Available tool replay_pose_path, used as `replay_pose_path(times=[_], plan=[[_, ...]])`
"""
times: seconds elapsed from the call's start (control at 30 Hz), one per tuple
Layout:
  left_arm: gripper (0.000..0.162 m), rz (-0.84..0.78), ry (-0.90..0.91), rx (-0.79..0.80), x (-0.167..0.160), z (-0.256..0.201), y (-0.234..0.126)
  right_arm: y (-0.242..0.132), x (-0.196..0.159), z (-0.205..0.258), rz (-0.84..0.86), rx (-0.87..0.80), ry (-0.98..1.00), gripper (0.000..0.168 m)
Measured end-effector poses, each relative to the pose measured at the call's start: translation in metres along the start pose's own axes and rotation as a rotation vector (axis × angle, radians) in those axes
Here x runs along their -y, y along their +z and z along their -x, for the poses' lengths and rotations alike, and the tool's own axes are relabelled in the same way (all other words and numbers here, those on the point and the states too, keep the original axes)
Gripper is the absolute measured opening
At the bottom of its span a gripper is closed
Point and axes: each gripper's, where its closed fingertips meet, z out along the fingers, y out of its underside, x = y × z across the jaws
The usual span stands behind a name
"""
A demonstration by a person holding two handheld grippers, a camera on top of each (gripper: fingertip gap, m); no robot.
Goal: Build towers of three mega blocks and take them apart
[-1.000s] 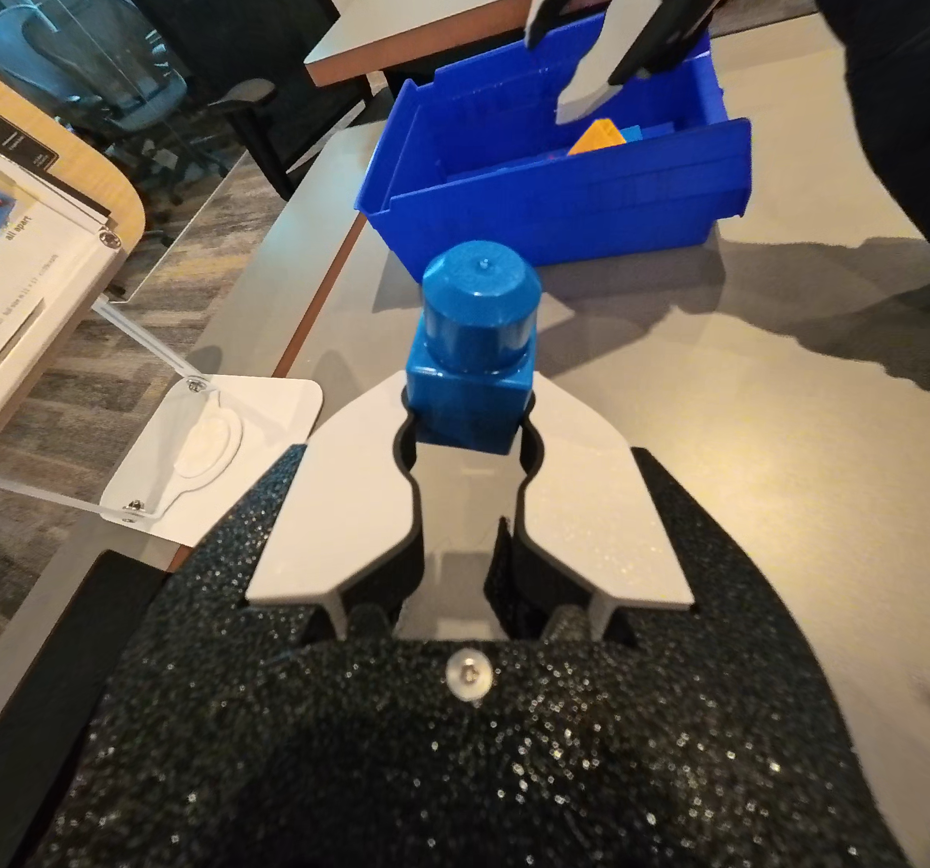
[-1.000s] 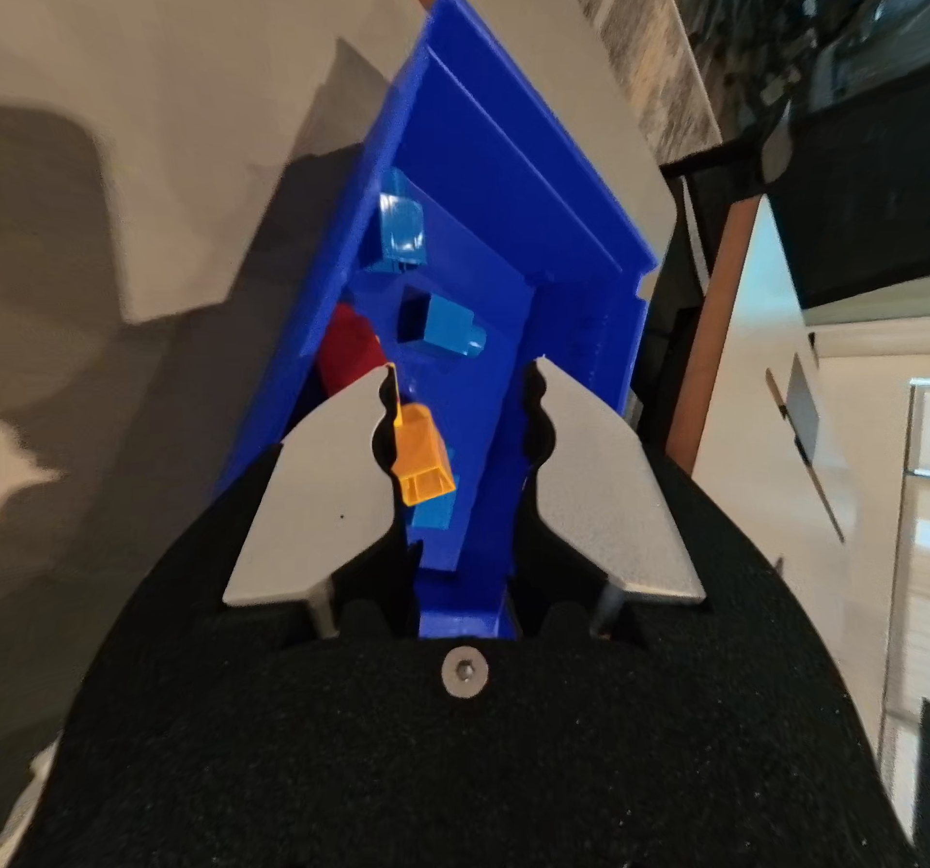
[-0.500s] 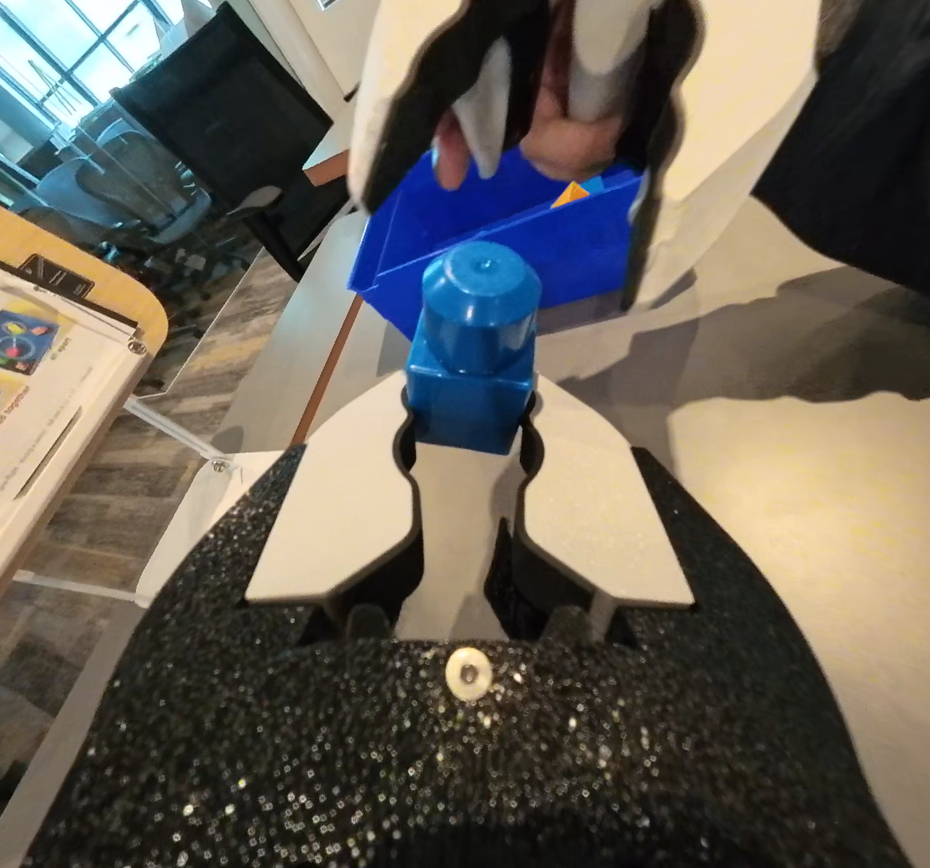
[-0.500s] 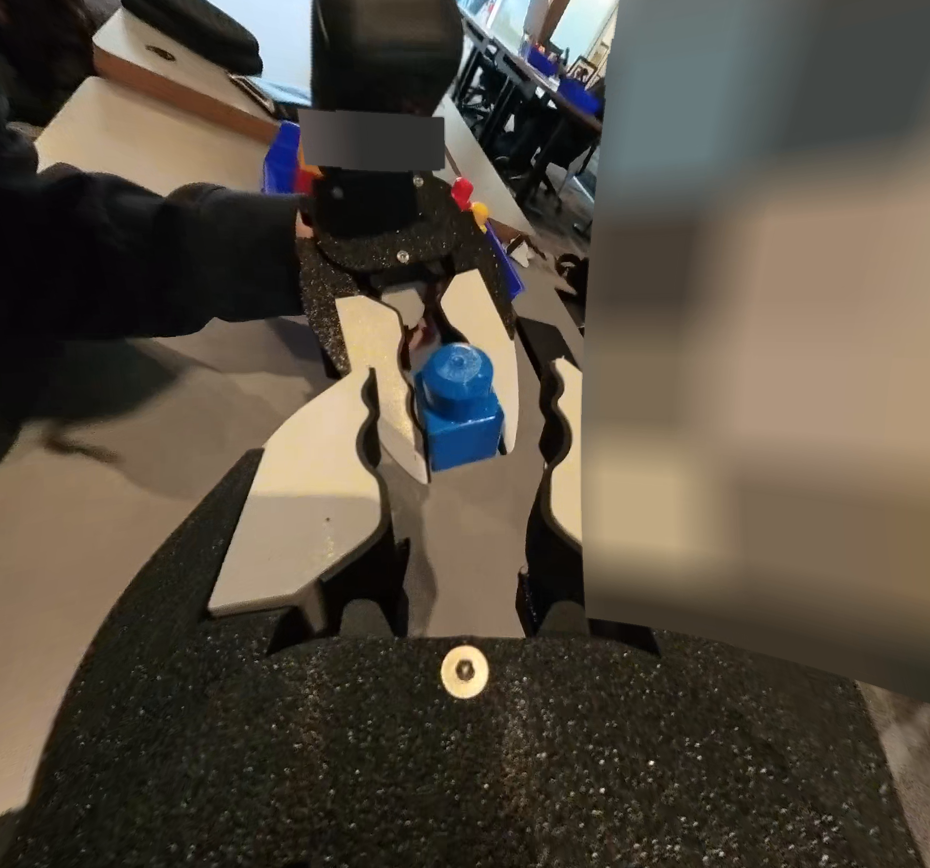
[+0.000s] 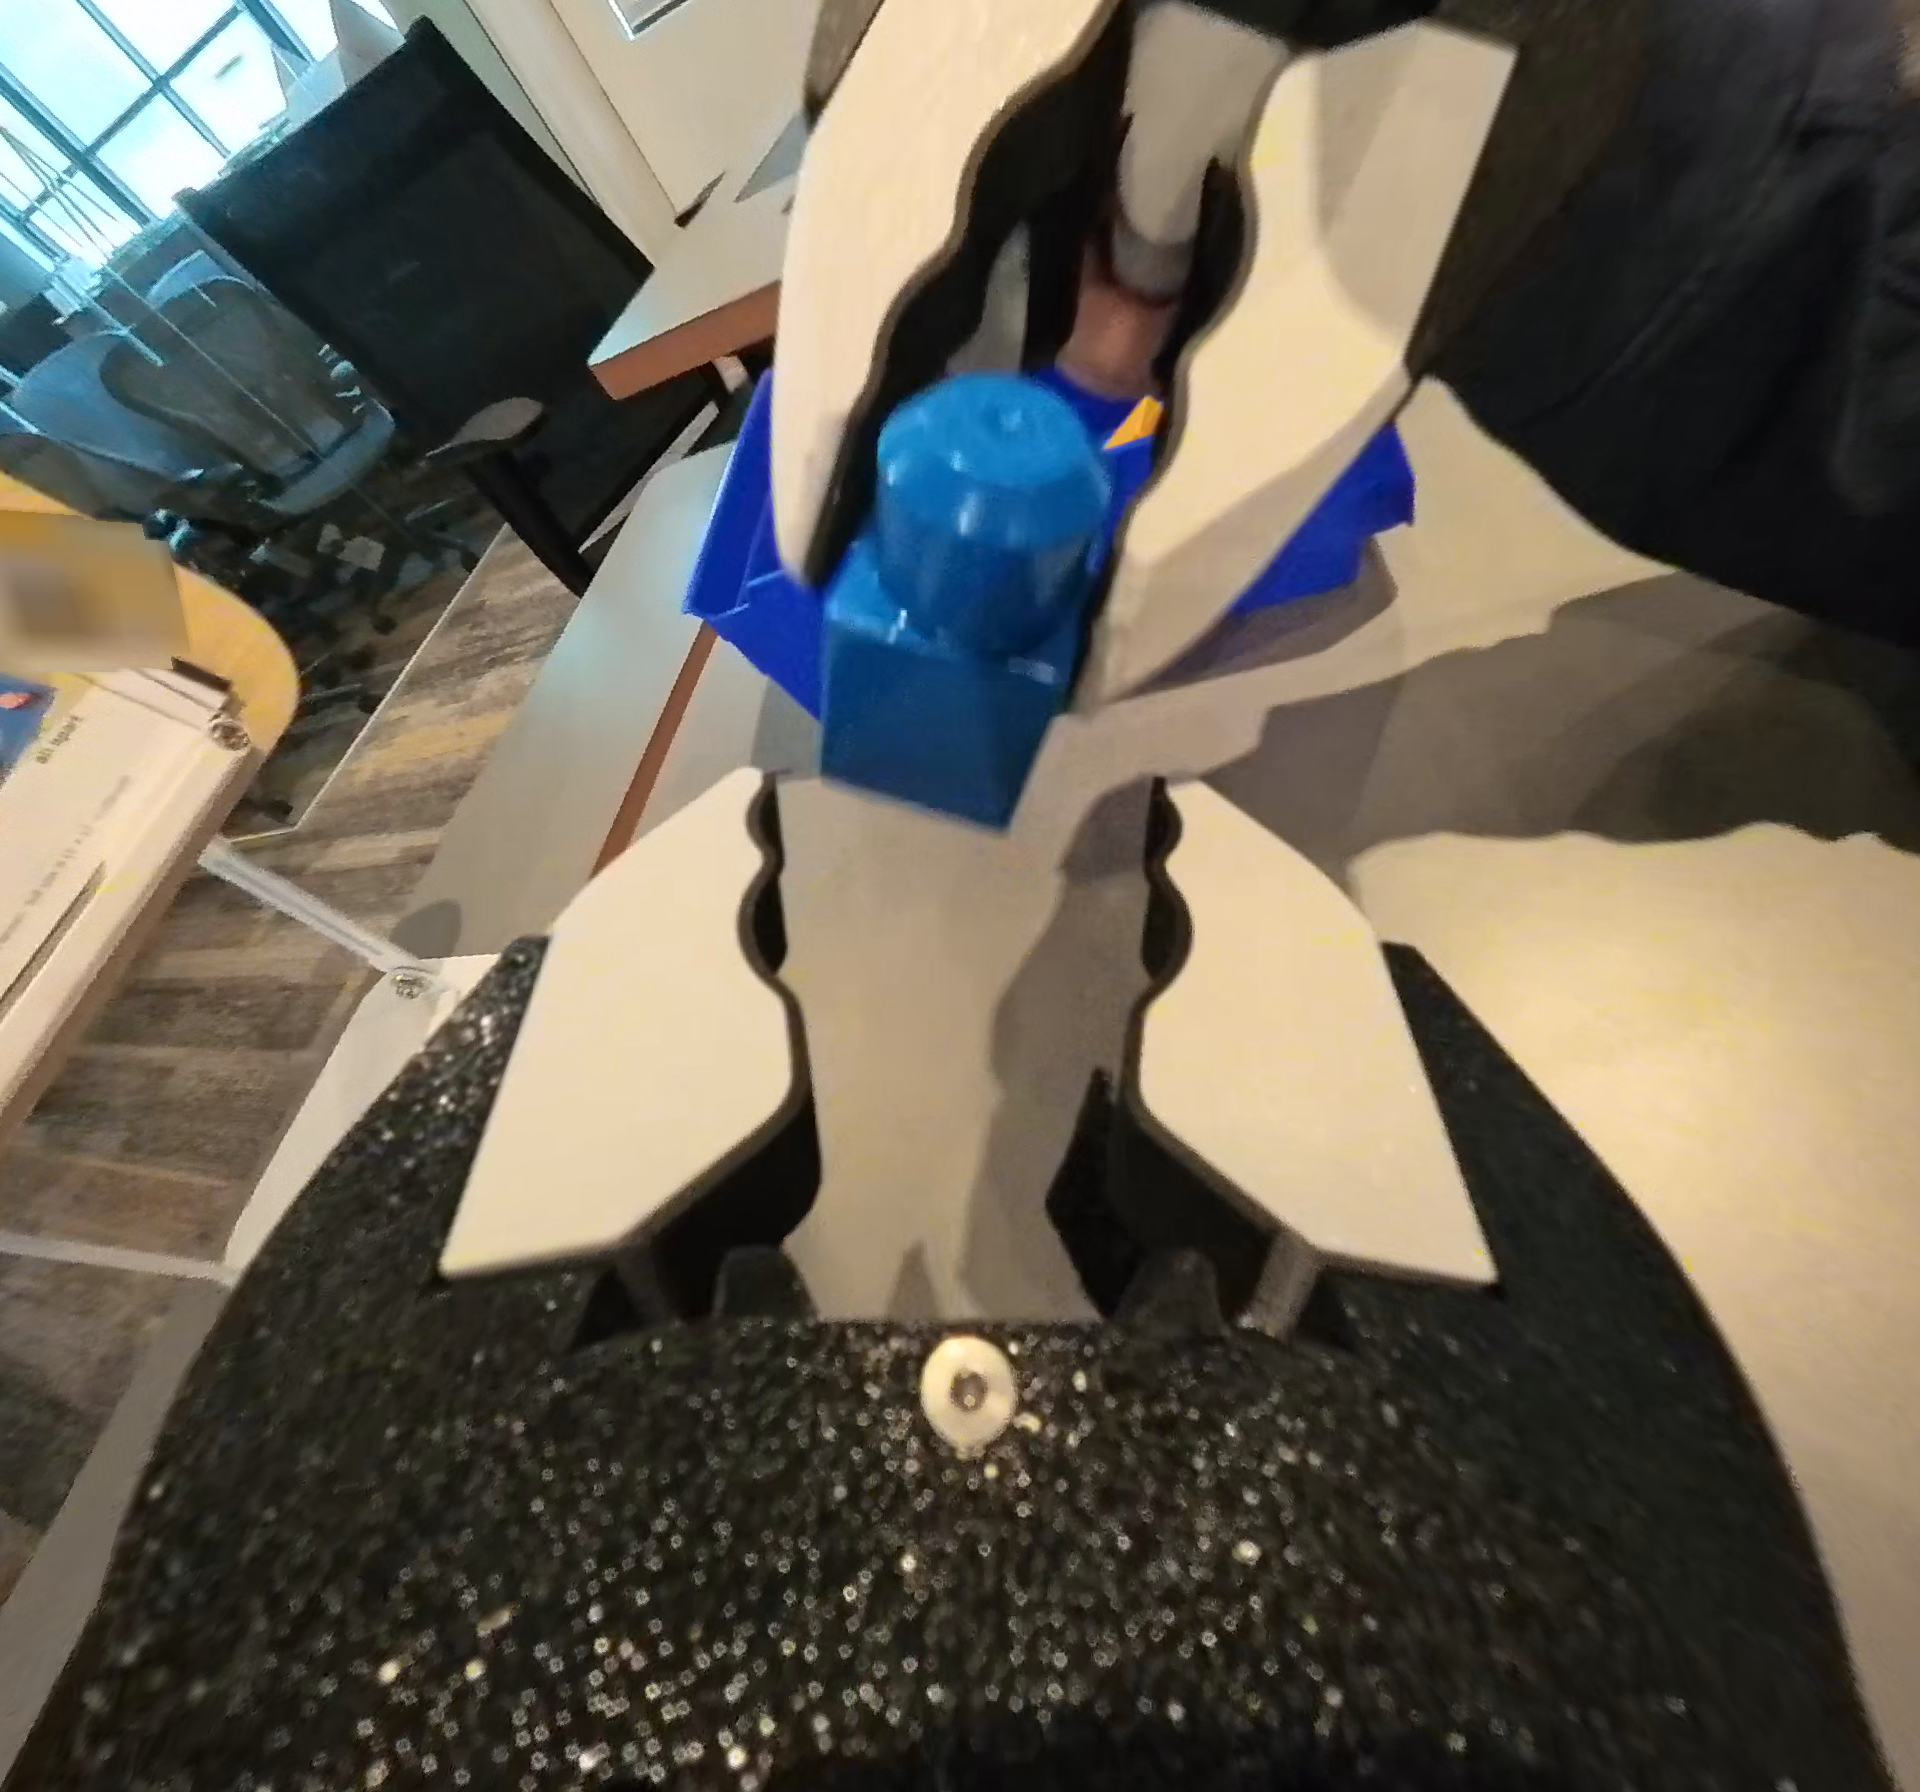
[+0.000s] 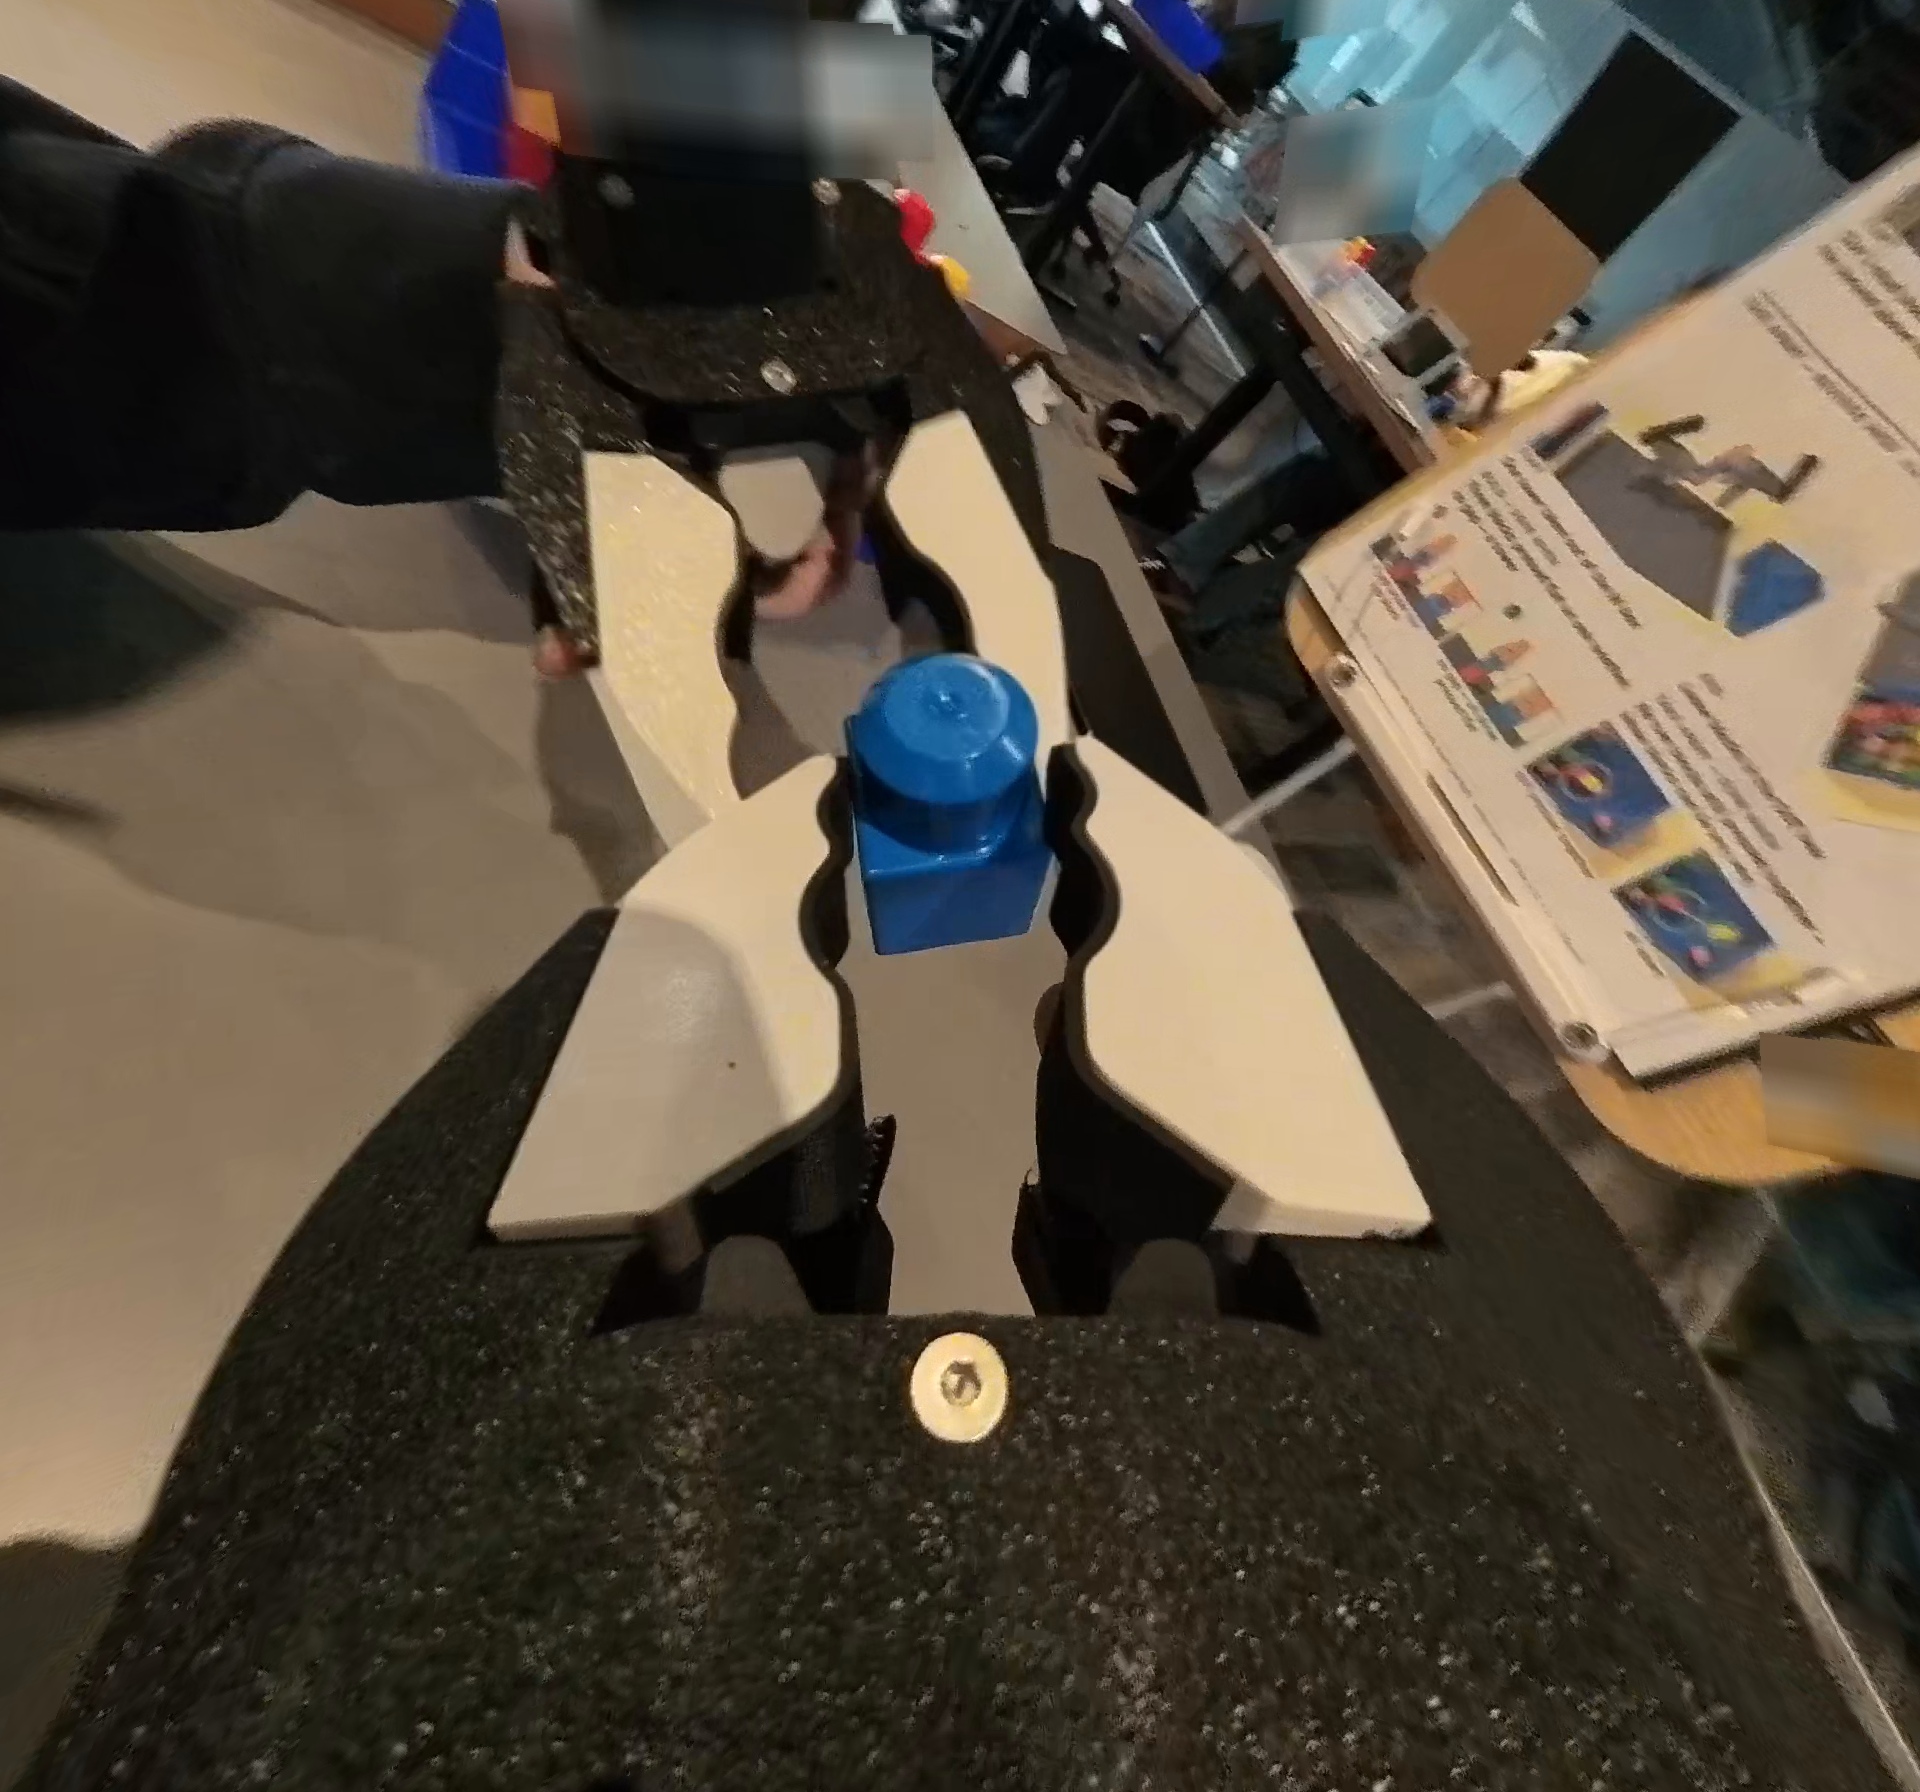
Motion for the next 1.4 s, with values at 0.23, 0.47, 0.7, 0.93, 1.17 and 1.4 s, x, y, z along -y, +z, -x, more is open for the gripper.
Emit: replay_pose_path(times=[0.23,0.47,0.7,0.93,1.17,1.4], plan=[[0.047,0.094,0.007,0.210,-0.026,0.041,-0.022,-0.093,-0.101,-0.075,0.534,-0.489,0.083,0.035],[0.024,0.160,-0.100,0.439,-0.053,0.086,-0.059,-0.176,-0.224,-0.059,1.142,-0.561,0.361,0.036],[0.017,0.186,-0.206,0.607,-0.066,0.113,-0.097,-0.182,-0.247,-0.054,1.196,-0.564,0.442,0.053],[0.023,0.138,-0.372,0.865,-0.067,0.138,-0.171,-0.140,-0.173,-0.078,0.846,-0.595,0.281,0.049],[0.034,0.310,-0.598,1.377,-0.151,0.148,-0.308,-0.114,-0.120,-0.079,0.625,-0.560,0.162,0.041],[0.047,0.510,-0.837,1.264,-0.231,0.158,-0.300,-0.107,-0.122,-0.077,0.586,-0.518,0.160,0.035]])
